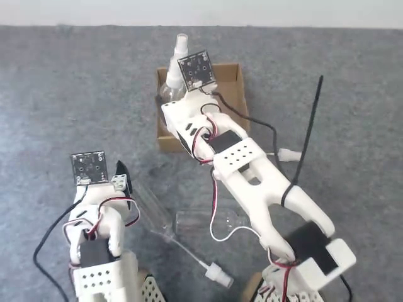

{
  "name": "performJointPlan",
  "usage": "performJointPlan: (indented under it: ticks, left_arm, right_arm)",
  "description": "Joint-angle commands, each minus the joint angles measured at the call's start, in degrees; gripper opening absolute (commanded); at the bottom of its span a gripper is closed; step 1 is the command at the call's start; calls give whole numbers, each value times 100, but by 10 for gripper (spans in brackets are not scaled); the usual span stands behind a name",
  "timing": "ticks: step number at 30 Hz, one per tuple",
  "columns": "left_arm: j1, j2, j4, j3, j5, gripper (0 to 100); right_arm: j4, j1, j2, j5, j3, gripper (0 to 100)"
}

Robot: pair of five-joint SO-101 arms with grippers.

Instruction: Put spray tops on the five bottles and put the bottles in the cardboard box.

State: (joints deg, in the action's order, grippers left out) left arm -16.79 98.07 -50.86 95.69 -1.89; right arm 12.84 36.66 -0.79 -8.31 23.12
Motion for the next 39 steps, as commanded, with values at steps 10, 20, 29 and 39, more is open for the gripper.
performJointPlan:
  ticks: [10,20,29,39]
  left_arm:
    - [9,88,167,-66,44,113]
    - [9,88,167,-66,44,113]
    - [0,88,167,-57,44,113]
    - [0,88,167,-57,44,113]
  right_arm:
    - [-734,-84,171,-18,299,31]
    - [-1578,-84,224,422,897,30]
    - [-1622,-75,233,413,1055,30]
    - [-2202,-48,233,422,1354,31]
